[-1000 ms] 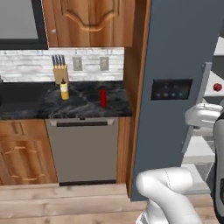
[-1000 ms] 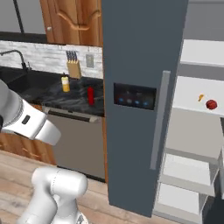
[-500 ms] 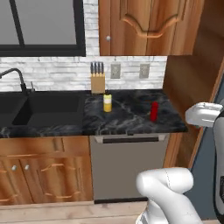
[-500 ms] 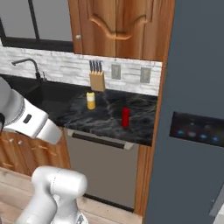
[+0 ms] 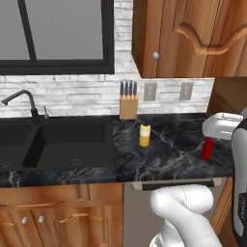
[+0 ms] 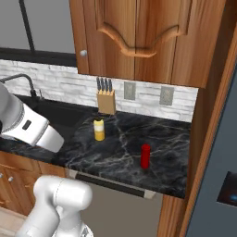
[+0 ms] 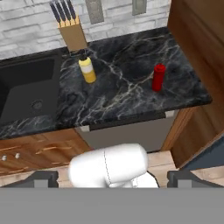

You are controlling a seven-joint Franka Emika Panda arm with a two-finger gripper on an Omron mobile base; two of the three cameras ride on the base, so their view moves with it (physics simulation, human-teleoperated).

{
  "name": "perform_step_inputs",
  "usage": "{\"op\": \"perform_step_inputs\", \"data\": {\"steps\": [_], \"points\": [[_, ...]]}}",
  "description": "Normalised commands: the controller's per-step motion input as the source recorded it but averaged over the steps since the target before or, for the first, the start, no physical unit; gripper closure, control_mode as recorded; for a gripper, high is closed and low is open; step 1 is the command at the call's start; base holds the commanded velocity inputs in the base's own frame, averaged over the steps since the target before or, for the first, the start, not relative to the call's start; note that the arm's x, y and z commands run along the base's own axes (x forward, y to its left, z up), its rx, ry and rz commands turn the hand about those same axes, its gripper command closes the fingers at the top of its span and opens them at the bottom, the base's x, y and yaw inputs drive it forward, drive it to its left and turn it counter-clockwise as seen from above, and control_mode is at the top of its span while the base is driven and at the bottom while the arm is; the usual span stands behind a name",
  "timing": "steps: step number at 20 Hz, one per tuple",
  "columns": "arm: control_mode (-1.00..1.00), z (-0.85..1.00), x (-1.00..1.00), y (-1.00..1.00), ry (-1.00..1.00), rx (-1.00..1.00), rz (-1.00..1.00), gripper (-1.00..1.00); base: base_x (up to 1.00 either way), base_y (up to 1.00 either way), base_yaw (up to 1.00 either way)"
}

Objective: Place the ketchup and mustard from the counter to the top shelf of the fridge. If the existing items in the fridge are on the top shelf, move them to other shelves.

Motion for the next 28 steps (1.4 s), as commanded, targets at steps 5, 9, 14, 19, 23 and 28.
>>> {"op": "perform_step_inputs", "data": {"steps": [5, 9, 14, 19, 23, 28], "points": [[1.00, 0.00, 0.00, 0.00, 0.00, 0.00, 0.00, -1.00, 0.71, 0.17, -0.03], [-1.00, -0.35, 0.16, 0.46, 0.00, -0.06, 0.00, -1.00, 0.06, 0.09, 0.00], [-1.00, -0.55, 0.17, 0.54, 0.00, -0.04, 0.00, -1.00, 0.00, 0.00, 0.00], [-1.00, -0.41, 0.11, 0.29, 0.00, -0.06, 0.00, -1.00, 0.00, 0.00, 0.00], [-1.00, -0.28, 0.38, 0.17, 0.00, -0.07, 0.00, -1.00, 0.00, 0.00, 0.00], [-1.00, -0.39, 0.56, 0.11, -0.01, -0.07, 0.05, -1.00, 0.00, 0.00, 0.00]]}}
